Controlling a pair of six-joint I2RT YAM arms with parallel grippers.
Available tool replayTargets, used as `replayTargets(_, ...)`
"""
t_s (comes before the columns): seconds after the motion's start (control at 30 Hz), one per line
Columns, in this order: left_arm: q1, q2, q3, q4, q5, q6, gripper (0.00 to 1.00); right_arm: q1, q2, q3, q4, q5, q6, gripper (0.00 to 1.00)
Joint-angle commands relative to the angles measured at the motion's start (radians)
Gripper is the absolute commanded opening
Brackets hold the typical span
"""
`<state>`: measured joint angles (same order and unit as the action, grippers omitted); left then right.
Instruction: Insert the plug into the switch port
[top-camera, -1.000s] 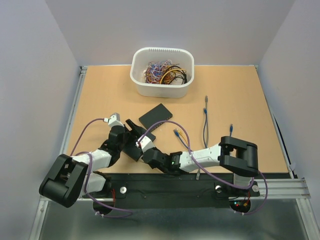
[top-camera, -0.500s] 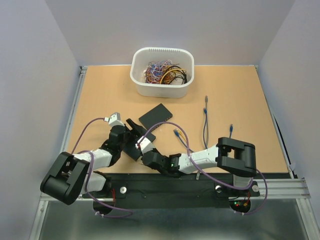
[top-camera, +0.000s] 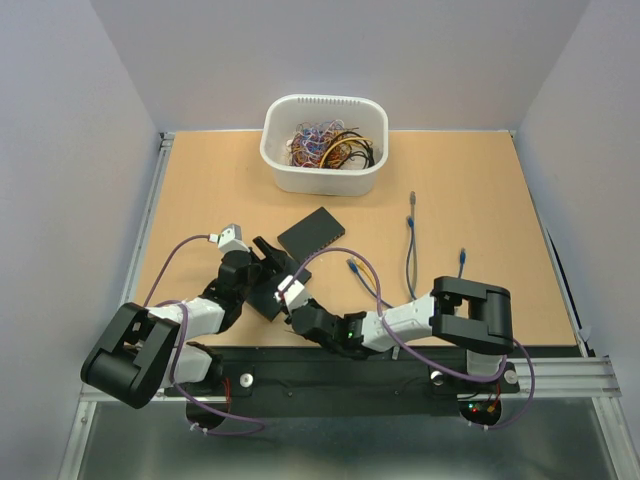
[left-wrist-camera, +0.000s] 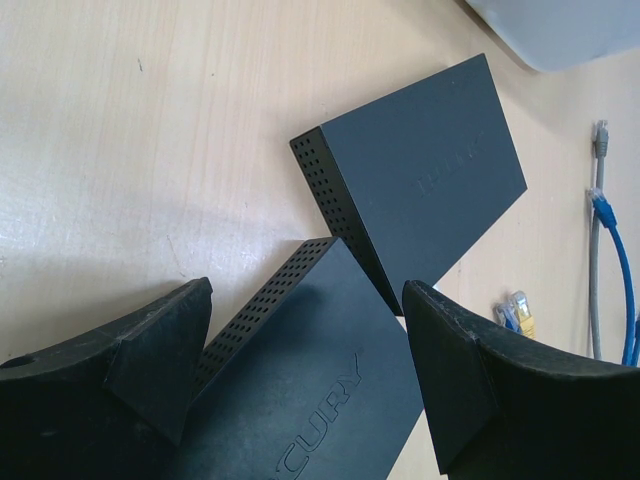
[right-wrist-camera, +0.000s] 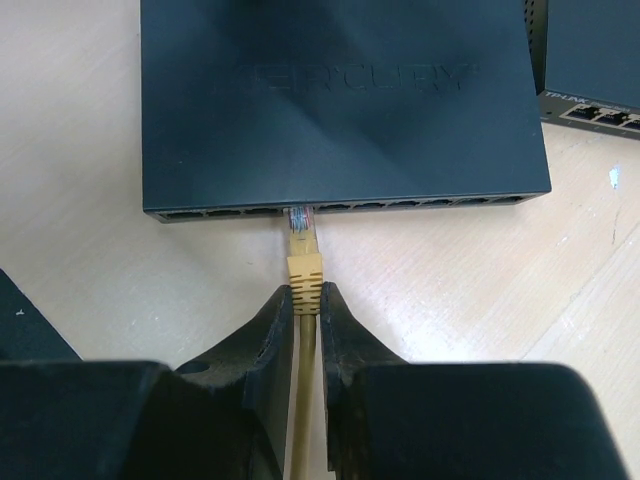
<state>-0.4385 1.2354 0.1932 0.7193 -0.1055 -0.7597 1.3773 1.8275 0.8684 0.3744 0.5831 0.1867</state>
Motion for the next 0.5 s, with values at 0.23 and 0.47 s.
replayTargets(0.23,-0.040,0.032,-0.028,-0.072,0.101,-0.038,0.87,0.009,-0.036,0.004,0.265,0.087,-0.030,0.01)
replayTargets(0.47,-0.042,0.050,-0.026,-0.067,0.101,-0.038,0.87,0.032,-0.036,-0.023,0.316,0.124,-0.052,0.00)
